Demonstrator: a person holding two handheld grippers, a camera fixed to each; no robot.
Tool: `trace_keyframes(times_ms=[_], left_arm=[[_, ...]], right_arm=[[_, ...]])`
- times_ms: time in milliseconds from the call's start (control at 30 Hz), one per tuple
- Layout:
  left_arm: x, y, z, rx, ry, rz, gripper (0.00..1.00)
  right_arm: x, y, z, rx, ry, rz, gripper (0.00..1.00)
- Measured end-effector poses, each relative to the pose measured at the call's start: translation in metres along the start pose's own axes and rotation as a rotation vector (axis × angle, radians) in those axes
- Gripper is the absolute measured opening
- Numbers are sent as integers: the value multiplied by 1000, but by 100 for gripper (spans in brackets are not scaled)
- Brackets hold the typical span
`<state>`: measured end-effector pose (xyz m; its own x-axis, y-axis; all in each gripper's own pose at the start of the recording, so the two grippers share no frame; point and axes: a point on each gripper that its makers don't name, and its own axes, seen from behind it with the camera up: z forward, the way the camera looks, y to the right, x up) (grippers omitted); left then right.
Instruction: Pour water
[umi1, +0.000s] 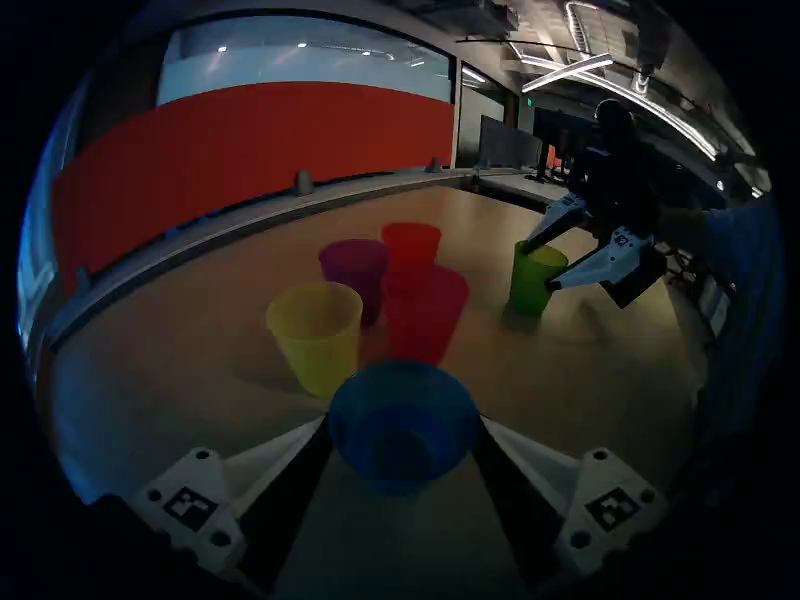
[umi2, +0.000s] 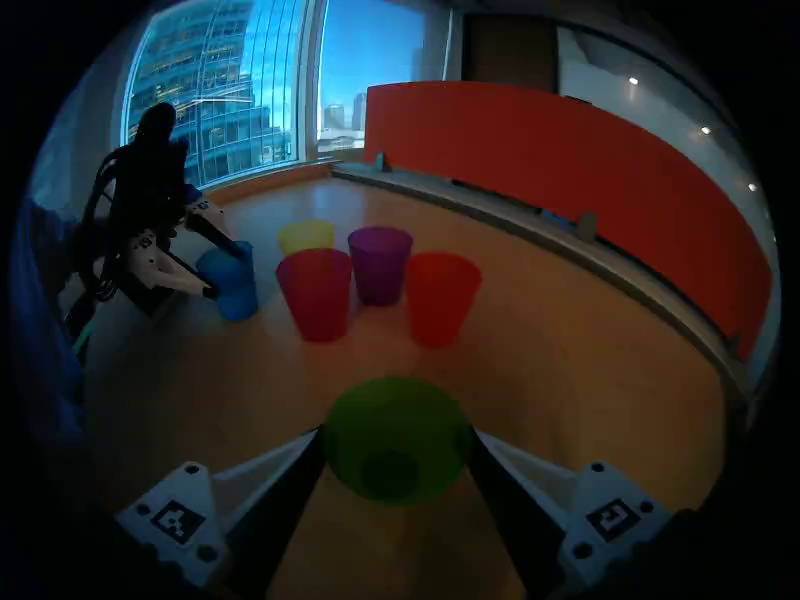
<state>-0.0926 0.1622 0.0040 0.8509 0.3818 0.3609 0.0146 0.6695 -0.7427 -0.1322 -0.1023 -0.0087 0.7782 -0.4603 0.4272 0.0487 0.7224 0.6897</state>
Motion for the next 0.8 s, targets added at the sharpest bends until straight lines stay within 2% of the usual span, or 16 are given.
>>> trace_keyframes(times_ms=[67, 433, 500, 800], left_arm=[[0, 0, 0, 0, -1, 2, 88], [0, -1, 0, -2, -2, 0, 87], [0, -1, 0, -2, -1, -1, 87], [1, 0, -1, -2, 7, -7, 87]], right_arm=[[0, 0, 0, 0, 0, 0, 99], [1, 3, 0, -8, 5, -10, 99], [2, 3, 0, -10, 10, -12, 95], [8, 3, -2, -13, 32, -10, 94]])
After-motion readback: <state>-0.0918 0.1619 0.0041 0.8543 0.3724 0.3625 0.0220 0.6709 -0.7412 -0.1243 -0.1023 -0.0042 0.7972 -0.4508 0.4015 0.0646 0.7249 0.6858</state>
